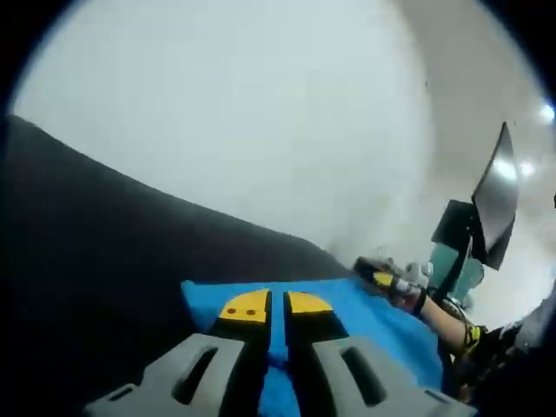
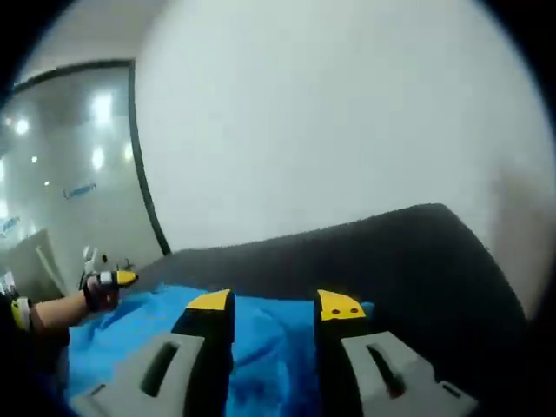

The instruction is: Spread out the cloth and fold it

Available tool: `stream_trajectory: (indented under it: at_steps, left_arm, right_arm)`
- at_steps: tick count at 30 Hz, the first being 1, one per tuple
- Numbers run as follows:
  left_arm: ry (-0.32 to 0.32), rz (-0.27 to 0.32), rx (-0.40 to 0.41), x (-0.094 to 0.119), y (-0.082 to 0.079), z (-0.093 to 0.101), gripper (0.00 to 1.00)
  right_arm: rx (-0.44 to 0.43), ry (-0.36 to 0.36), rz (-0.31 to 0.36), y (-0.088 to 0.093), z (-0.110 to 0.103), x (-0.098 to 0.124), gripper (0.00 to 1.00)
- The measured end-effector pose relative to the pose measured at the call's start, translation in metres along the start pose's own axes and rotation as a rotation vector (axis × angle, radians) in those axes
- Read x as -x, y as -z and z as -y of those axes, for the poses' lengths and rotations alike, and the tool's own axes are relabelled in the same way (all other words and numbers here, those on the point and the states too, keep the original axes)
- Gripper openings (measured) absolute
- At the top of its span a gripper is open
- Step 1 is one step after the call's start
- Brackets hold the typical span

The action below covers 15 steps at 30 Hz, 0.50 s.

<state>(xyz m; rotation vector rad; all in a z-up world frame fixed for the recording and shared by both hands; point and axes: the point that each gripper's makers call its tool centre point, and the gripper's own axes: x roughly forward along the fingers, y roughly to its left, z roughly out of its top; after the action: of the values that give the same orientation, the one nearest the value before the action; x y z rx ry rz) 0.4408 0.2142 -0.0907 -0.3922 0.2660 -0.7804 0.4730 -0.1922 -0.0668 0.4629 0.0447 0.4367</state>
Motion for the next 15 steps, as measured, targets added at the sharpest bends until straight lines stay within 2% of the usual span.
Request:
stream_trajectory:
  at_steps: [1,2,3,4,5,7,10,12,13,15]
  left_arm:
    - [0.013,-0.002,-0.019,0.011,0.0,0.011,0.1]
    - [0.032,-0.007,-0.037,0.022,0.004,0.026,0.1]
    - [0.057,-0.016,-0.053,0.033,0.009,0.04,0.1]
    - [0.074,-0.03,-0.069,0.045,0.015,0.051,0.12]
    - [0.084,-0.042,-0.088,0.056,0.022,0.061,0.13]
    - [0.121,-0.053,-0.149,0.079,0.037,0.078,0.15]
    - [0.141,-0.071,-0.163,0.109,0.06,0.093,0.18]
    - [0.137,-0.092,-0.183,0.125,0.076,0.101,0.21]
    - [0.137,-0.11,-0.206,0.132,0.085,0.105,0.22]
    - [0.151,-0.146,-0.269,0.142,0.099,0.112,0.22]
  right_arm:
    - [-0.058,0.02,0.069,-0.015,-0.003,0.012,0.32]
    - [-0.083,0.015,0.116,-0.023,-0.009,0.022,0.28]
    - [-0.107,0.011,0.21,-0.036,-0.022,0.044,0.25]
    - [-0.083,0.012,0.258,-0.039,-0.033,0.061,0.23]
    - [-0.023,0.015,0.275,-0.035,-0.045,0.078,0.23]
    - [0.056,0.056,0.245,-0.017,-0.063,0.105,0.23]
    - [0.16,0.072,0.165,0.013,-0.09,0.142,0.23]
    - [0.223,0.087,0.112,0.027,-0.098,0.164,0.23]
    - [0.254,0.107,0.069,0.034,-0.099,0.174,0.23]
    - [0.328,0.116,0.03,0.043,-0.104,0.191,0.23]
